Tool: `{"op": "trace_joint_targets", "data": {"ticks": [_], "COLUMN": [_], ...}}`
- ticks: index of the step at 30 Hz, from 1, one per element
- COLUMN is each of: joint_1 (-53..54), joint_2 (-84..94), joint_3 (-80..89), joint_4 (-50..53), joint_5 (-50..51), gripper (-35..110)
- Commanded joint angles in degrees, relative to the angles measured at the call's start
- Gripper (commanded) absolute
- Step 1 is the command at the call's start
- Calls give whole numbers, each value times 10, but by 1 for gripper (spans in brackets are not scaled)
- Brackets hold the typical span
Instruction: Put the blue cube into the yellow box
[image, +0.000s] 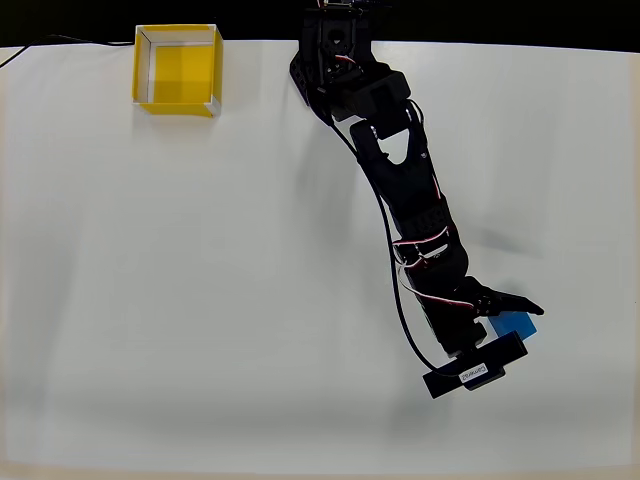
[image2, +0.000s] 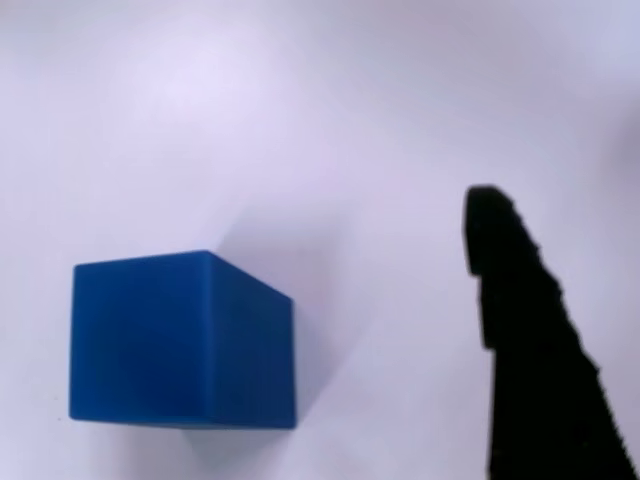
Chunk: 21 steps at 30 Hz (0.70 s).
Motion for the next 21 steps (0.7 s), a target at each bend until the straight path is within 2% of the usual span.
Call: {"op": "trace_joint_targets", "data": {"ticks": [1, 15, 21], "joint_1": [-17, -63, -76], "joint_2": [1, -132, -156], "joint_3": [-103, -207, -227], "joint_4": [-30, -9, 20], "joint_5": [4, 53, 58], "gripper": [66, 66, 60]}}
